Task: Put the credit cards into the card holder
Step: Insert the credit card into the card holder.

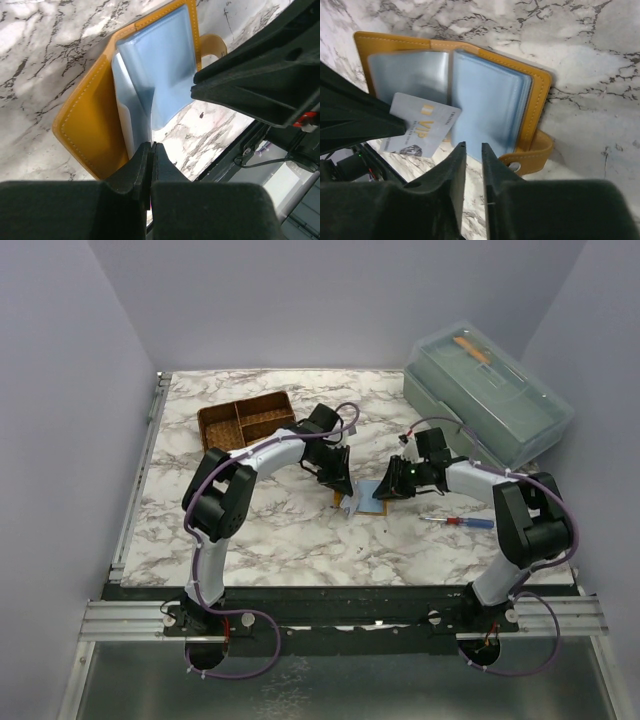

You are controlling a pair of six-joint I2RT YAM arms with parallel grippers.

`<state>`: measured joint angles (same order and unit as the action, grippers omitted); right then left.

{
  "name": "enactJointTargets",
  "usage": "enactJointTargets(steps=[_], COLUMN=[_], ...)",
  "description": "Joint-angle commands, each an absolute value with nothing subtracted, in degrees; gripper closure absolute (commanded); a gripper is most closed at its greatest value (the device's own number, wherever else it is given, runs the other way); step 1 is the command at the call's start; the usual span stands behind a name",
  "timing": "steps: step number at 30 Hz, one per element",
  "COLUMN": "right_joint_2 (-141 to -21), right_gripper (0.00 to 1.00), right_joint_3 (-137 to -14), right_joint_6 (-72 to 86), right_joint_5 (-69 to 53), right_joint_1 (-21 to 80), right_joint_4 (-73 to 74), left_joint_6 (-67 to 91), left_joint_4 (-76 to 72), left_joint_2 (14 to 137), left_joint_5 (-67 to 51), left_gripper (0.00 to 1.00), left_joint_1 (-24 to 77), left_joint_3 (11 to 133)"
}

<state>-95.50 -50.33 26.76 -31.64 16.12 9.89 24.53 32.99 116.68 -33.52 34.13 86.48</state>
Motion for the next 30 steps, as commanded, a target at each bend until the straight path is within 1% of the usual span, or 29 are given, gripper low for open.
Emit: enactJointTargets(steps=[1, 5, 17, 25, 30], right_joint_2=[-98.74, -101.03, -102.42, -102.23, -102.39], right_gripper=[0.82, 0.87, 0.89, 0.89, 0.89], right_joint_3=[-50.36, -50.04, -48.42, -47.91, -47.72], right_joint_6=[26.40, 26.42, 26.51, 26.20, 26.02], right_joint_5=[-32.95, -30.09, -29.76, -29.53, -29.63], right_joint_1=[16.00, 15.97, 16.00, 16.00, 16.00], right_joint_4=[5.78, 5.96, 5.20, 5.27, 5.16], left_joint_6=[24.40, 24.50, 26.67, 27.51, 28.29], left_joint_4=[34.21, 32.99, 25.01, 20.67, 19.60], left_joint_2=[117.58, 117.14, 117.63, 114.71, 111.75], left_joint_5=[-33.08, -35.23, -43.16, -43.01, -40.32], left_gripper=[1.00, 1.00, 1.00, 1.00, 1.00], left_joint_1=[32.62, 30.85, 29.71, 29.62, 29.64], left_joint_3=[86.40, 84.73, 81.13, 77.96, 77.33])
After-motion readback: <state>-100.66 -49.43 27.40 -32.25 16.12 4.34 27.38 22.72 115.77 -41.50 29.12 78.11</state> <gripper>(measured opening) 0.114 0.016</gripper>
